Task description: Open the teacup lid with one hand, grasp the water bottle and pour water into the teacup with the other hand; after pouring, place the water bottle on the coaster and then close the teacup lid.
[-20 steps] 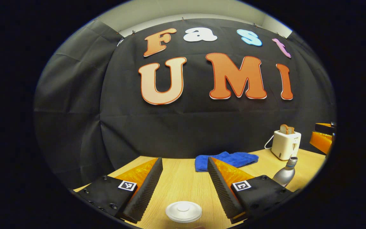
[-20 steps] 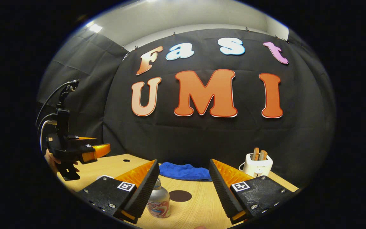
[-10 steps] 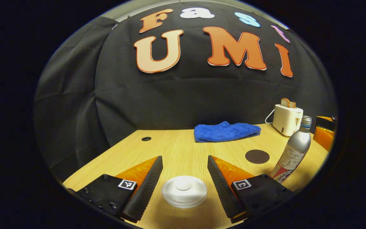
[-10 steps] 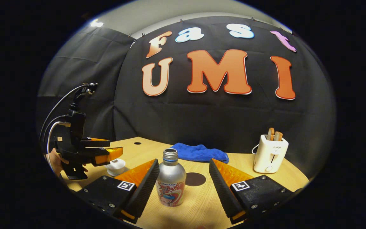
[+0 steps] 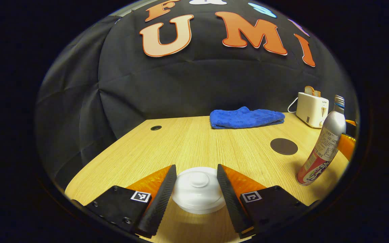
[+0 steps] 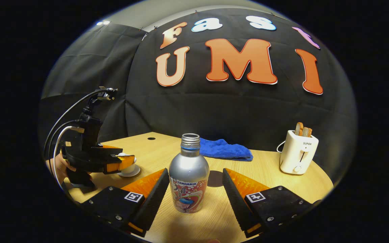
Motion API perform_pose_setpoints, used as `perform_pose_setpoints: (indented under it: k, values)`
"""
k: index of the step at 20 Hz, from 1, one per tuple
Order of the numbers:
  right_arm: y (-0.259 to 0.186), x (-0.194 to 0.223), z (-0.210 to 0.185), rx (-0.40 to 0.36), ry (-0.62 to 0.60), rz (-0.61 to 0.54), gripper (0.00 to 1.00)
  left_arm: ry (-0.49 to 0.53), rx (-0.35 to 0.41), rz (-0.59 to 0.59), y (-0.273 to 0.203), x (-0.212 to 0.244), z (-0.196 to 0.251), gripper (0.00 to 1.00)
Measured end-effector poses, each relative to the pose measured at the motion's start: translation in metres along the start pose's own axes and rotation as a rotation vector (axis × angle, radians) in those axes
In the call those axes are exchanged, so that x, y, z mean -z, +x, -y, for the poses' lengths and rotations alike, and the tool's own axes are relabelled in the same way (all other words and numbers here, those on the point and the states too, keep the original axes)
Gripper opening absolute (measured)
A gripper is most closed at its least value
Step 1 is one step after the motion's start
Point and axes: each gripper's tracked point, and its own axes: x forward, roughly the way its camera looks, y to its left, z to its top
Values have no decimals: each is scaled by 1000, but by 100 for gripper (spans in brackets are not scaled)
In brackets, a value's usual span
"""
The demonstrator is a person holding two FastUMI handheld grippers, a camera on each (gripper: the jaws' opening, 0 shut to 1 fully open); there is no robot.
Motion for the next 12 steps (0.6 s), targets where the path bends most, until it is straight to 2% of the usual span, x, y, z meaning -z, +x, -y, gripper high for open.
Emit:
perform_pose_setpoints:
  k: [4, 6, 7, 9, 10, 11, 12]
  values:
    - [3, 9, -2, -13, 4, -28, 95, 15, -6, -2, 1, -3, 0, 66]
    - [4, 11, -1, -16, 11, -31, 95, 22, -13, 5, 1, -6, -1, 53]
    - [5, 11, -2, -17, 16, -31, 95, 25, -13, 1, 2, -5, -2, 43]
    - [6, 10, -2, -20, 25, -32, 95, 30, -19, 4, 2, -7, -3, 39]
    - [7, 11, -1, -22, 30, -34, 95, 19, -23, 8, 2, -11, -4, 42]
    - [8, 11, -1, -23, 32, -35, 95, 22, -19, 7, 1, -8, -1, 34]
    - [9, 11, -2, -24, 32, -36, 95, 18, -14, 12, 1, -8, -2, 34]
